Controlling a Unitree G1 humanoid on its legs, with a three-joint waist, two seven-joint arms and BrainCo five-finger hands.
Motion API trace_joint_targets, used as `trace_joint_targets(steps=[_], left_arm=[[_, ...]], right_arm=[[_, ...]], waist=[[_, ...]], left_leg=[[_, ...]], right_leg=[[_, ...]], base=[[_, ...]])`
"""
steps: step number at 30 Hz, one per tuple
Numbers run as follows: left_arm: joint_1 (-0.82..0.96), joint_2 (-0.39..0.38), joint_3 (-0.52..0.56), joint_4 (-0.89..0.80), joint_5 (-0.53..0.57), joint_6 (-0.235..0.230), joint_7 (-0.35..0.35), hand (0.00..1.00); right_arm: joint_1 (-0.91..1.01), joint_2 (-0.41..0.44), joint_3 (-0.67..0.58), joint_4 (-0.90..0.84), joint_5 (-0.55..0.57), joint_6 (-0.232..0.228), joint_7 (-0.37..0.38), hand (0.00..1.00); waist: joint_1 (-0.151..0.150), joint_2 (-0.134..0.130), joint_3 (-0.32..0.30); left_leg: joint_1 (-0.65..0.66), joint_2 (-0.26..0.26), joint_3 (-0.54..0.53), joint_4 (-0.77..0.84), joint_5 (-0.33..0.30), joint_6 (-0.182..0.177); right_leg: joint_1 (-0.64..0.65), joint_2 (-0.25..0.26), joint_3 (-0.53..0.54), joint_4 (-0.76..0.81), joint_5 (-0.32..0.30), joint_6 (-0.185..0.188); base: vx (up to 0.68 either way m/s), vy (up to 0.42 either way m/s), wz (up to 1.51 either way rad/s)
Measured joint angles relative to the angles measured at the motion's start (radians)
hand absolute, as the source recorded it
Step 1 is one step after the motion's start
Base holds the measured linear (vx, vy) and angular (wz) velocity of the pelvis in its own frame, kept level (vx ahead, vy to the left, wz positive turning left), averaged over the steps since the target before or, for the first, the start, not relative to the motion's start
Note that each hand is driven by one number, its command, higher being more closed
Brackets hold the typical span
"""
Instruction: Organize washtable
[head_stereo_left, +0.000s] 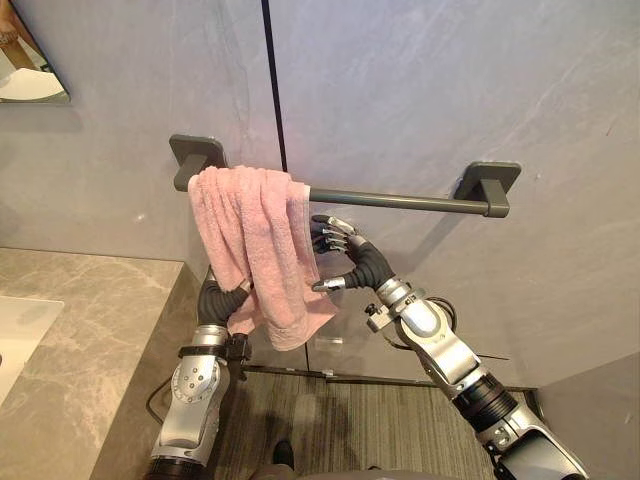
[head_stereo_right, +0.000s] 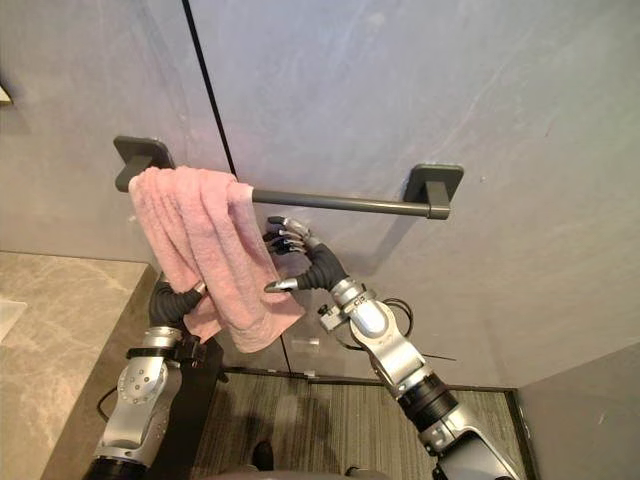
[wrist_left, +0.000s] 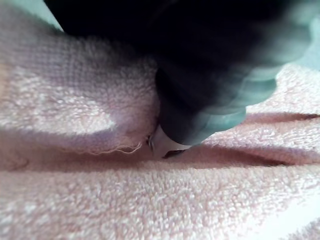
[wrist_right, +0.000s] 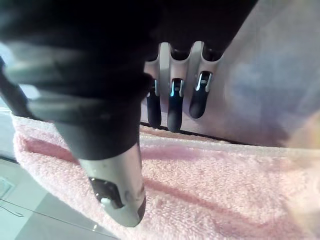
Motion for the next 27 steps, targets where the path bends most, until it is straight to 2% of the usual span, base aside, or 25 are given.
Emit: trace_joint_targets(steps=[2, 3, 27], left_arm=[[0.000, -0.003, 0.000, 0.000, 0.000, 0.000, 0.000, 1.00], [0.000, -0.003, 0.000, 0.000, 0.000, 0.001, 0.000, 1.00], [-0.001, -0.013, 0.000, -0.002, -0.001, 0.004, -0.001, 1.00]], right_arm=[[-0.001, 0.009, 0.002, 0.000, 0.000, 0.000, 0.001, 0.00], [-0.001, 0.014, 0.002, 0.000, 0.000, 0.000, 0.001, 1.00], [-0.012, 0.026, 0.037, 0.038, 0.020, 0.003, 0.006, 1.00]], waist=[[0.000, 0.000, 0.000], [0.000, 0.000, 0.000], [-0.001, 0.003, -0.024]], left_leg=[[0.000, 0.000, 0.000, 0.000, 0.002, -0.002], [0.000, 0.001, -0.001, 0.000, 0.003, -0.003], [-0.006, 0.001, -0.010, -0.007, 0.016, 0.000]], right_leg=[[0.001, 0.000, -0.001, 0.000, 0.001, -0.001], [0.001, 0.001, -0.001, 0.000, 0.001, -0.002], [0.001, 0.003, -0.009, -0.022, 0.023, -0.005]], base=[[0.00, 0.000, 0.00], [0.00, 0.000, 0.00], [-0.02, 0.002, 0.01]])
